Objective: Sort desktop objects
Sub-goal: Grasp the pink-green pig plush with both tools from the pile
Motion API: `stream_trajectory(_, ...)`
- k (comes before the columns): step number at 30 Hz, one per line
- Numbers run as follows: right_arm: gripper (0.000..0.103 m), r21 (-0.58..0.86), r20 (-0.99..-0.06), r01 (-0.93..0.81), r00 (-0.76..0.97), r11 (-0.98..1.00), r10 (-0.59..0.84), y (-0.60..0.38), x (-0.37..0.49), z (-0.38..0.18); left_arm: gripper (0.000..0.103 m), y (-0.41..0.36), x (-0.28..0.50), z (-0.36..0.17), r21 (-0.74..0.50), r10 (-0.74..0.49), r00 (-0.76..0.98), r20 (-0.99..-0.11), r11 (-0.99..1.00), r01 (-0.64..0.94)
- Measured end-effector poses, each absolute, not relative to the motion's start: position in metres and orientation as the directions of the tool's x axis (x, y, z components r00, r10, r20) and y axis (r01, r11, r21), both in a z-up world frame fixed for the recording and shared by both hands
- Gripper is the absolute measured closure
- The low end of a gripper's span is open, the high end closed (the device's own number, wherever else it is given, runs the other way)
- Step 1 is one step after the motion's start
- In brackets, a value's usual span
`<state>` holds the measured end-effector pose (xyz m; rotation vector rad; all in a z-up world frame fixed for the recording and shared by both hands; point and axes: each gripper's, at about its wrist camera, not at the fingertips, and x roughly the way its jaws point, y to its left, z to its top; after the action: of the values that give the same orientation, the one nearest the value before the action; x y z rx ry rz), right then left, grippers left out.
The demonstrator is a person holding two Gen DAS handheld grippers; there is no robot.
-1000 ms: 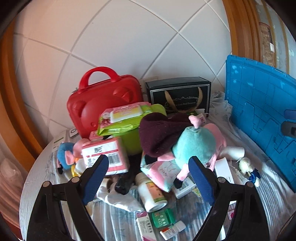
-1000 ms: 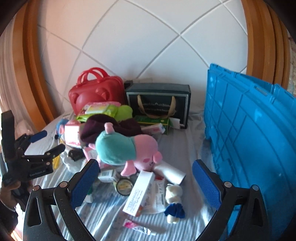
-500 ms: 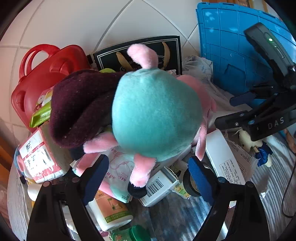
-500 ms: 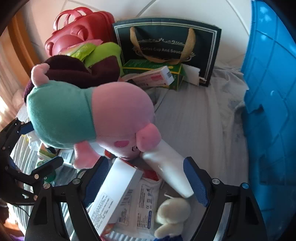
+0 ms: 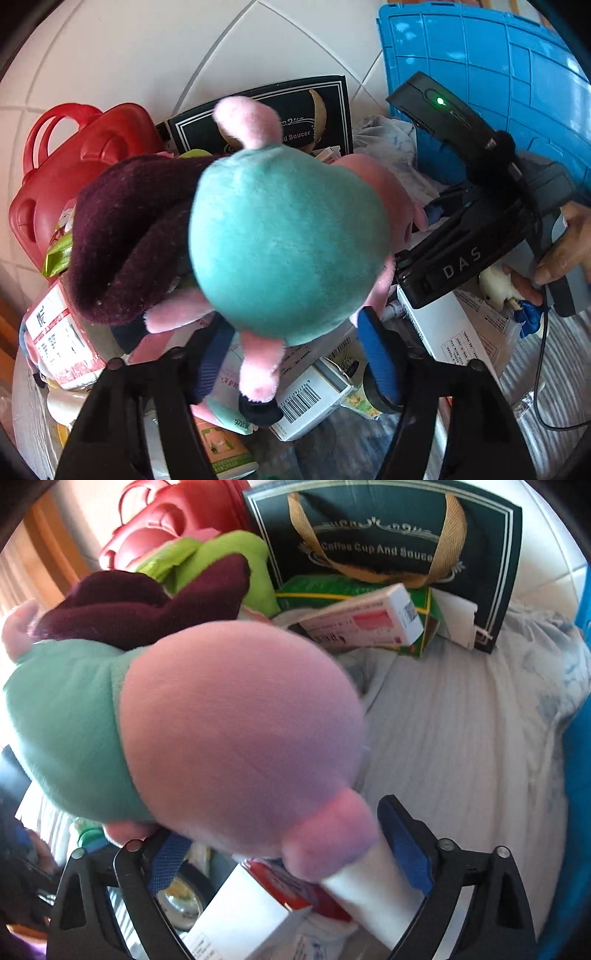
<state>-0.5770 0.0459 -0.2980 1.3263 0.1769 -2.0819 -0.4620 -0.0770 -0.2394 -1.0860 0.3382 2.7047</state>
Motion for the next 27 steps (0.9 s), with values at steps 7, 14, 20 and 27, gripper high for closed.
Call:
stream_trajectory(7,0.041,0.166,-0.848,0.602,-0.318,-0.781,-0.425,0.041,-0.549,-0.267,0.065,-0.104,-0.451,-0.224,0.031,0.176,-0.685,-0.707,-0.96,-0.279)
stream_trajectory(14,0.042,0.184,-0.807,0.555,-0.385,-0.811,-0.447,0.061,-0.526,-0.236,0.066,-0.095,-0.433,-0.193,0.076,0.194,-0.716,-0.671,-0.942,-0.327)
stream_trajectory(20,0.042,0.168,-0.756,0.518,-0.479,-0.839,-0.447,0.065,-0.49,-0.19,0.066,-0.087,-0.412,-0.153,0.115,0.226,-0.763,-0.605,-0.924,-0.365)
stream_trajectory(27,0.042,0.127,-0.664,0.46,-0.619,-0.879,-0.42,0.086,-0.451,-0.122,0.066,-0.069,-0.38,-0.084,0.164,0.293,-0.807,-0.513,-0.889,-0.427)
